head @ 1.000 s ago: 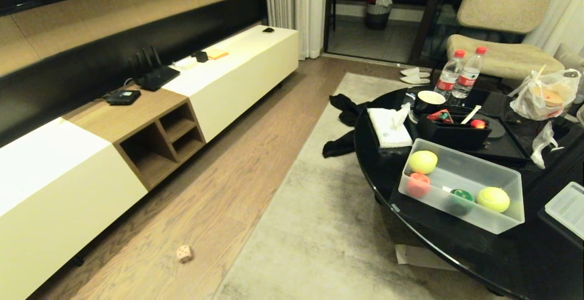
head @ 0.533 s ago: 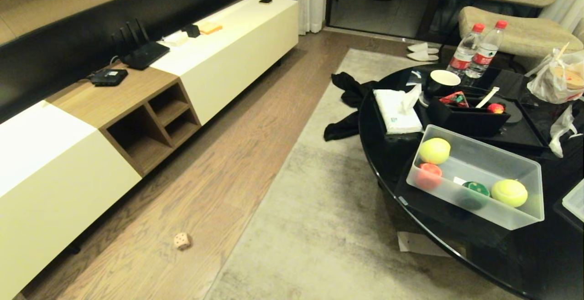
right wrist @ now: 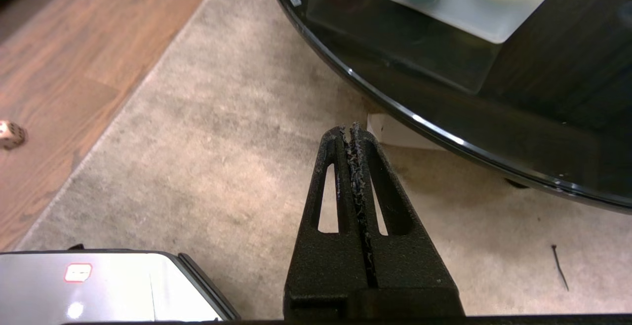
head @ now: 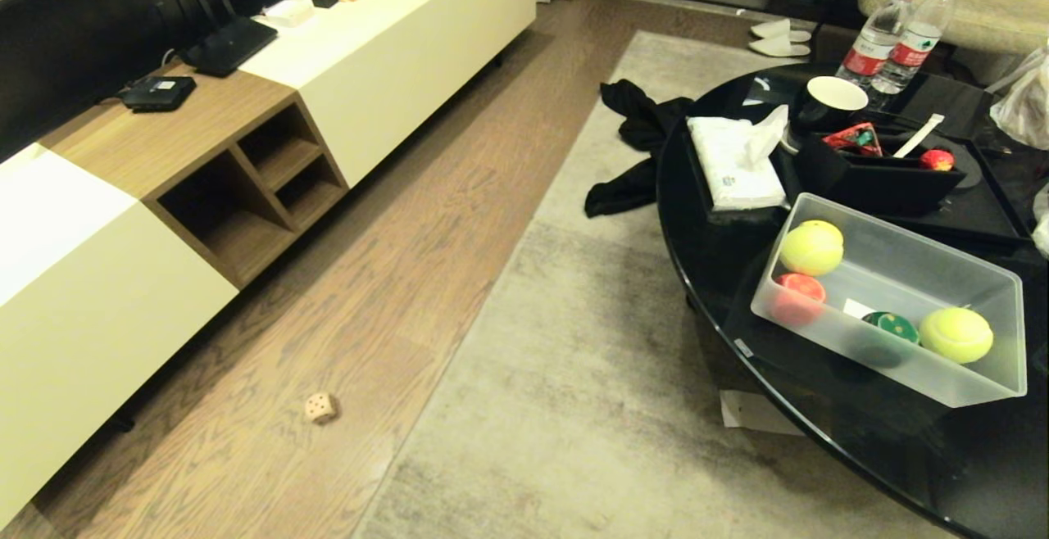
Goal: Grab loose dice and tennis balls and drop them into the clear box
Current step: Pick up toys out of the box
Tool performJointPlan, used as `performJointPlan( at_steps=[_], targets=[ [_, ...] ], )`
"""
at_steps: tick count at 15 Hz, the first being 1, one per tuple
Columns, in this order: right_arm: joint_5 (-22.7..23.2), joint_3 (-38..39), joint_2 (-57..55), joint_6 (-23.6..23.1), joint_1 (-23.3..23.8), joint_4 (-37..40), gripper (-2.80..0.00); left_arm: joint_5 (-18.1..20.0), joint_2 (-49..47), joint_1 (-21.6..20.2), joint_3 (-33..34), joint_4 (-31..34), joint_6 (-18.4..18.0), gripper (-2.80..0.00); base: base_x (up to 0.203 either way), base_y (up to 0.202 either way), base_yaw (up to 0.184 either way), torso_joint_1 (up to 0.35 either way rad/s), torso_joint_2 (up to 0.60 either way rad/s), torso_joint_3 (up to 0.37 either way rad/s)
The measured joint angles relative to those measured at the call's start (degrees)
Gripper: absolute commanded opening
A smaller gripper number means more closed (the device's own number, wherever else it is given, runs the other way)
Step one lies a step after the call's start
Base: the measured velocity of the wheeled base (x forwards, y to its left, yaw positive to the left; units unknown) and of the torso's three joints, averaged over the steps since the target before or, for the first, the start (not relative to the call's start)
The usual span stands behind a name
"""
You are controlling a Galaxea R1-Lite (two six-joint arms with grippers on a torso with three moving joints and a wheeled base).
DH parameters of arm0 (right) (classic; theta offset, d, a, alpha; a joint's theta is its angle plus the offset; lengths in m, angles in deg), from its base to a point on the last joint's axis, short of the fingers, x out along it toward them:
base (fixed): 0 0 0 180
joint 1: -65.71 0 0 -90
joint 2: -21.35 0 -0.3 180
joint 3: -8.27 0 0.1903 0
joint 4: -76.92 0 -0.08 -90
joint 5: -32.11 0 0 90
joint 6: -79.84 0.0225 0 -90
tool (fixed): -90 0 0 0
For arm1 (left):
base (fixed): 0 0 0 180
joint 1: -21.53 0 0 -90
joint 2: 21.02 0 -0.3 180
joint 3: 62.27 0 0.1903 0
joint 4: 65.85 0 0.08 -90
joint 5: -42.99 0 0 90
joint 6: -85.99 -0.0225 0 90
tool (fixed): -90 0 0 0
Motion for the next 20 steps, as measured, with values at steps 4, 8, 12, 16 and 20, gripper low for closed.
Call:
performJointPlan(
  at_steps=[4,8,12,16,20],
  targets=[
    [-0.02,0.0,0.0,0.0,0.0,0.02,-2.8,0.0,0.0,0.0,0.0,-0.03,0.0,-2.8,0.0,0.0,0.0,0.003,0.0,-0.196],
    [-0.05,0.0,0.0,0.0,0.0,0.0,-2.8,0.0,0.0,0.0,0.0,-0.02,0.01,-2.8,0.0,0.0,0.0,0.006,0.0,-0.194],
    [-0.05,0.0,0.0,0.02,-0.02,0.02,-2.8,0.0,0.0,0.0,0.0,-0.02,0.01,-2.8,0.0,0.0,0.0,0.006,0.0,-0.199],
    [-0.04,0.0,0.0,0.0,0.0,0.02,-2.8,0.0,0.0,0.0,0.0,-0.05,0.01,-2.8,0.0,0.0,0.0,0.003,0.0,-0.196],
    [-0.02,0.0,0.0,0.02,0.0,0.02,-2.8,0.0,-0.01,0.0,0.0,-0.05,0.01,-2.8,0.0,0.0,0.0,0.004,0.0,-0.196]
  ],
)
